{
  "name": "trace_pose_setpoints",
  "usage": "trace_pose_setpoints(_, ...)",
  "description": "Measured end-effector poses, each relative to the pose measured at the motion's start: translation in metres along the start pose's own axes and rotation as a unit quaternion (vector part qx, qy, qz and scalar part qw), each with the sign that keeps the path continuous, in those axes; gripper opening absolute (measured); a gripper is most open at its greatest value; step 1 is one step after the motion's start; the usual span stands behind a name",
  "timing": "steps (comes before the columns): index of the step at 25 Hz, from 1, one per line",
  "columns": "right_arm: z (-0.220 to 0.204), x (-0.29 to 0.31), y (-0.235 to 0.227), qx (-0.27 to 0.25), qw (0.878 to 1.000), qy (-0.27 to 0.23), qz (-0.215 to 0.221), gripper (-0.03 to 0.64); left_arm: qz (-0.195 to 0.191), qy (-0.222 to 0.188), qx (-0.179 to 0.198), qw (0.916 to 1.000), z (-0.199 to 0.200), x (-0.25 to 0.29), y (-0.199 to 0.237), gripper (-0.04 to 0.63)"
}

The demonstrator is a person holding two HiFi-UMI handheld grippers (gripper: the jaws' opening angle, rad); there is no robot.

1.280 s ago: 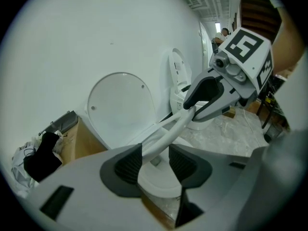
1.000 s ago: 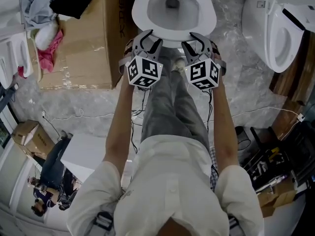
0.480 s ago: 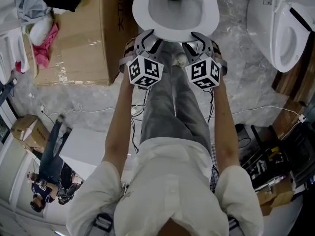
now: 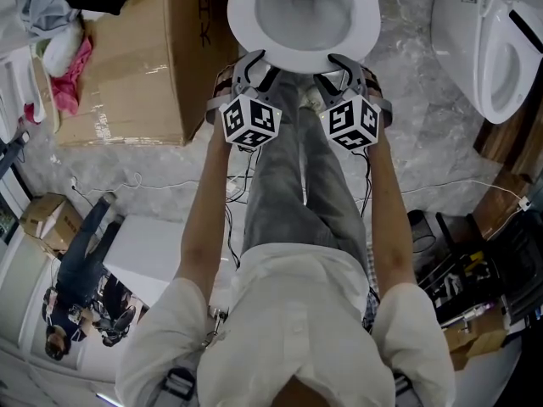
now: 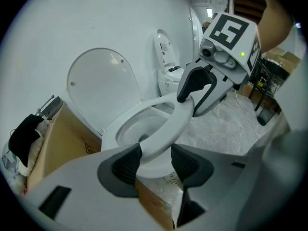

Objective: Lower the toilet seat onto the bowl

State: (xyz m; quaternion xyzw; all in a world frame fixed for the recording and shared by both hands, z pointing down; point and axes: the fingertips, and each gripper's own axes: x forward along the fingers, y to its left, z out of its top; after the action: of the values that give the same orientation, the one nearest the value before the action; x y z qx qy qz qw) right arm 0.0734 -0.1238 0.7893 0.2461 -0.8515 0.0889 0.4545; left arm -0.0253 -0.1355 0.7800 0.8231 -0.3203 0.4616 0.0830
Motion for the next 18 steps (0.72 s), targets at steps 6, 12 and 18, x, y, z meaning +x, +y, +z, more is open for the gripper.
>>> trace_pose_setpoints(6,-0.015,0.014,0.01,-0.005,1.0,0.008,0.009,0.222,-0.004,0.013,0.01,0.9999,-0.016,0.012,-0.01,0.219)
trace_pose_setpoints(12,-0.03,0.027,0.018,-0.014,1.0,0.016,0.013,0.229,-0.003,0.024,0.018,0.9995,-0.029,0.024,-0.019,0.222)
trace_pose_setpoints(18,-0.043,0.041,0.026,-0.023,0.999,0.025,0.013,0.23,-0.005,0.037,0.024,0.999,-0.044,0.037,-0.028,0.225)
